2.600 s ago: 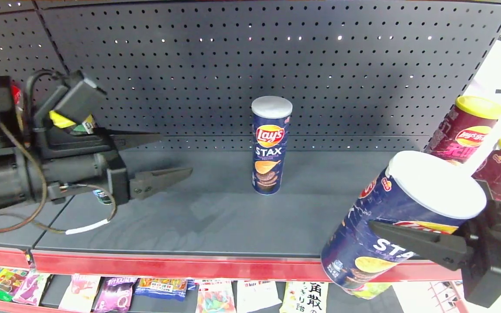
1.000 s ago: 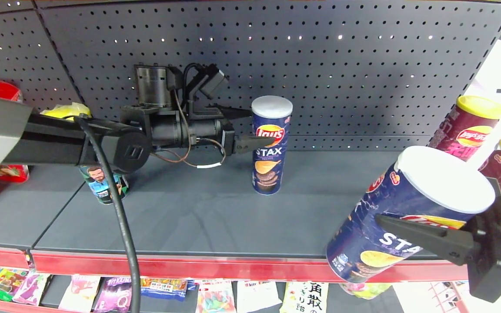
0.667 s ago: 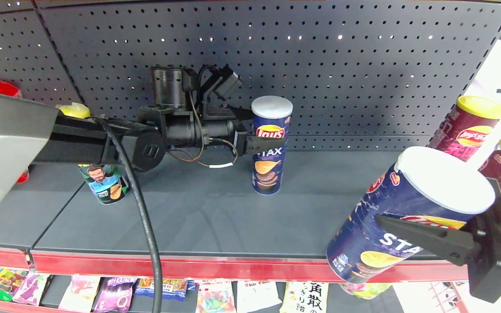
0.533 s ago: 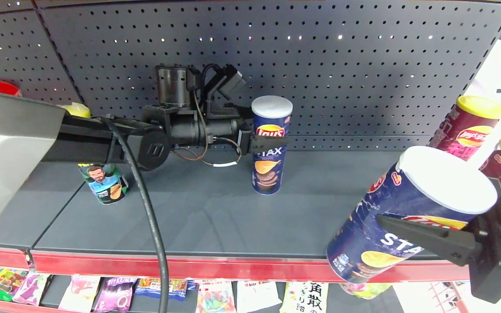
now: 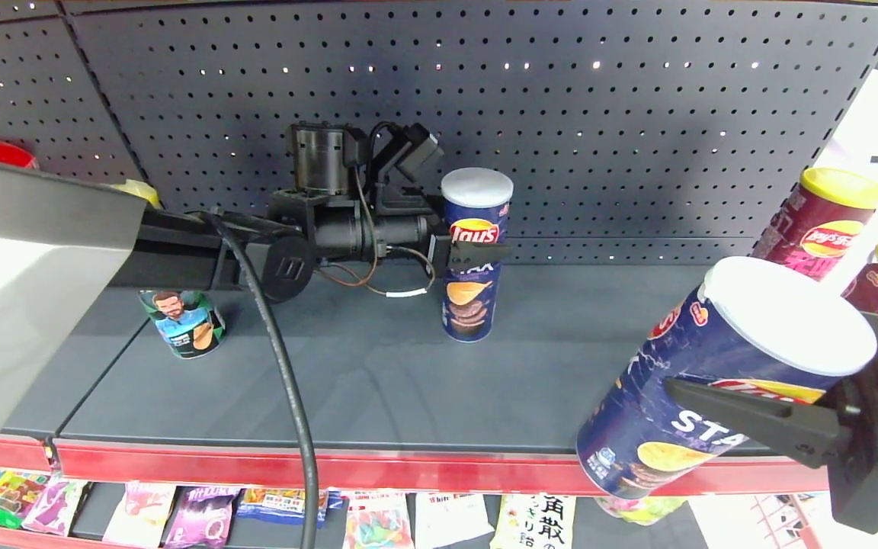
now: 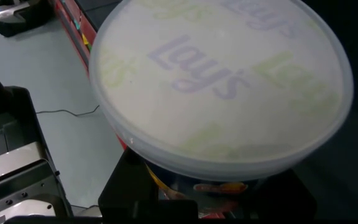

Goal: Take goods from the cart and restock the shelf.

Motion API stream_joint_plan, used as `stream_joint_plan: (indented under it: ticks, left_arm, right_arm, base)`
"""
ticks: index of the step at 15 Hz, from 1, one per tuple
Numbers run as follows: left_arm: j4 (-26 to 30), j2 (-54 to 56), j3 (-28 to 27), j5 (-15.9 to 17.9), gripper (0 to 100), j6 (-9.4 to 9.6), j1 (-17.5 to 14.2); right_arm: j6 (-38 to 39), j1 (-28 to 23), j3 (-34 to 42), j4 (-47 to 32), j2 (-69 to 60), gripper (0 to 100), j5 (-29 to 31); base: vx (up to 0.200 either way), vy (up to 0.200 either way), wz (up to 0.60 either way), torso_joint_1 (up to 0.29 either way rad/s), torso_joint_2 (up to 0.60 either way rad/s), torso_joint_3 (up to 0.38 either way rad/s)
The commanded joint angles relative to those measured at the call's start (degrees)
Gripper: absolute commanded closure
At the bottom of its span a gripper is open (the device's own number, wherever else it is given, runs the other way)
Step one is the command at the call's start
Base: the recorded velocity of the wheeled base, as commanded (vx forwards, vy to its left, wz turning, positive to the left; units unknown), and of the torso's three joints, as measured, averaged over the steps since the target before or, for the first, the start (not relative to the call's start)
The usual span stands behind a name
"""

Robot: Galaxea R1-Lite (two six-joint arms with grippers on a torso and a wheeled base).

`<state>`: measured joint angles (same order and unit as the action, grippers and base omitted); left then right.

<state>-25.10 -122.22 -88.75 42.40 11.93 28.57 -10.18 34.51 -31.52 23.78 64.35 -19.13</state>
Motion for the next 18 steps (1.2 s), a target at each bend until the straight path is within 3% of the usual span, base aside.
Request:
stream_joint_plan:
  ticks: [1,5,8,13,18]
  left_arm:
    - [-0.1,0.1,0.2,0.1,100,0.02,0.1]
    - [-0.1,1.9,2.3,0.2,100,-0.07,1.0]
    - [-0.4,5.6,6.6,-0.2,100,-2.79,2.4]
    - [-5.6,13.9,21.4,-0.6,100,-3.23,3.9]
    - [-8.5,17.6,29.1,-0.9,100,-2.97,3.9]
  right_arm:
    - [0.0,0.0,0.0,0.0,-0.3,100,0.0]
    - [0.0,0.0,0.2,0.0,-0.4,100,0.0]
    - [0.0,0.0,0.4,-0.1,-0.7,100,0.0]
    - [0.0,0.0,0.2,-0.1,-0.6,100,0.0]
    - [0.0,0.0,0.0,-0.1,0.0,100,-0.1]
  base:
    - [0.000,0.000,0.00,0.000,0.00,0.000]
    - [0.000,0.000,0.00,0.000,0.00,0.000]
    - [0.000,0.000,0.00,0.000,0.00,0.000]
    - [0.000,0.000,0.00,0.000,0.00,0.000]
    - [0.000,0.000,0.00,0.000,0.00,0.000]
